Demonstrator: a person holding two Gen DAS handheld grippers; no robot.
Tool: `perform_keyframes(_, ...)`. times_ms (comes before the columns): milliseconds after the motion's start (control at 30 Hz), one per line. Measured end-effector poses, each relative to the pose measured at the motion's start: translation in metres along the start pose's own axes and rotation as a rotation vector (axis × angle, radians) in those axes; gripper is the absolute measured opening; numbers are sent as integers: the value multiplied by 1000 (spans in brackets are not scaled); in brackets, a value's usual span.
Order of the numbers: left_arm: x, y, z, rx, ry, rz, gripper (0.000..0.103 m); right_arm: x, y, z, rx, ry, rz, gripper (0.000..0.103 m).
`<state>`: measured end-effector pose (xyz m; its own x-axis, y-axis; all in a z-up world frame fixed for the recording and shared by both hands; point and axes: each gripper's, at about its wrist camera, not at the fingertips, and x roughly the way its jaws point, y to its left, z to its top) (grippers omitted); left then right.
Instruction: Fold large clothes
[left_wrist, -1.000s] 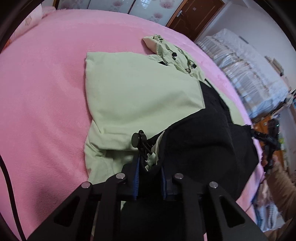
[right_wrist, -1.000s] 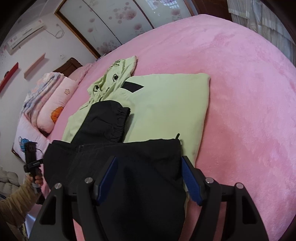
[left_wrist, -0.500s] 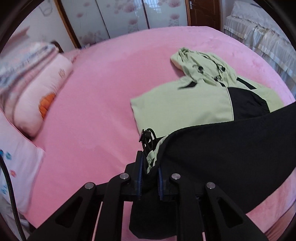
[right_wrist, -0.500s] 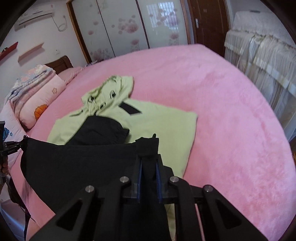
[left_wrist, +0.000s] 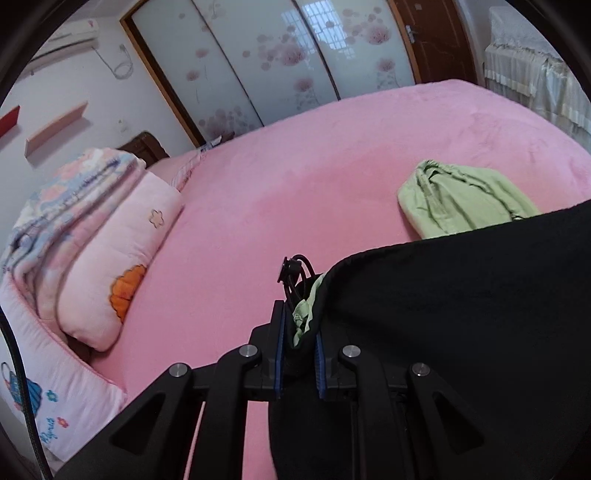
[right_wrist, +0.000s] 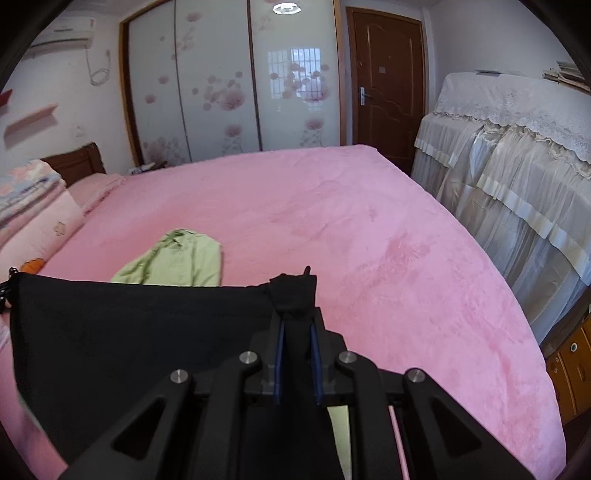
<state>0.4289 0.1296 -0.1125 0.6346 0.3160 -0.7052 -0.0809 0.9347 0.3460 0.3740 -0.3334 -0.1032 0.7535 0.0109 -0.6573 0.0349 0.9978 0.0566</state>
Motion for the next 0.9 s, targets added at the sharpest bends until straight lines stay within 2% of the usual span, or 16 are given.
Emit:
perform_keyframes(100,55,-18,1,-12,68,4,11,50,6,-3,-9,68,-36,12)
perform_keyframes(267,118,-43,-18,-7,146,-19,14,114,12,-27,-30,207,-104,12)
perform_keyframes(333,129,-51,-29,4,140,-20,16,128,10,-41,-16,251,-120,13)
perform_keyframes(433,141,-55,-39,-1,126,-6,28,135,3,-52,17,255,-130,18)
perform_keyframes(467,141,-53,-41,-14,123,-4,35,135,0,-54,32,255,-128,24)
perform_keyframes(500,144,-48,-43,-42,119,-9,38,133,-3,-54,52,261,-136,36)
perform_keyframes(567,145,-35,-46,-103,133,-20,61,129,-9,-54,75,261,-166,50)
perform_keyframes(600,144,-25,-47,-145,143,-34,66,127,-12,-52,87,261,-169,50)
perform_keyframes(667,135,-3,-47,-222,144,-69,68,113,-13,-46,103,241,-163,50)
perform_keyframes(733,116,19,-46,-280,99,-77,68,90,-11,-36,111,187,-153,50)
perform_keyframes(800,86,39,-42,-325,31,-42,69,63,-2,-23,113,125,-122,50)
perform_keyframes(867,64,50,-37,-352,-3,-21,82,41,17,-12,97,75,-84,50)
perform_keyframes(900,51,52,-34,-368,-17,-14,85,32,33,-7,81,63,-61,50)
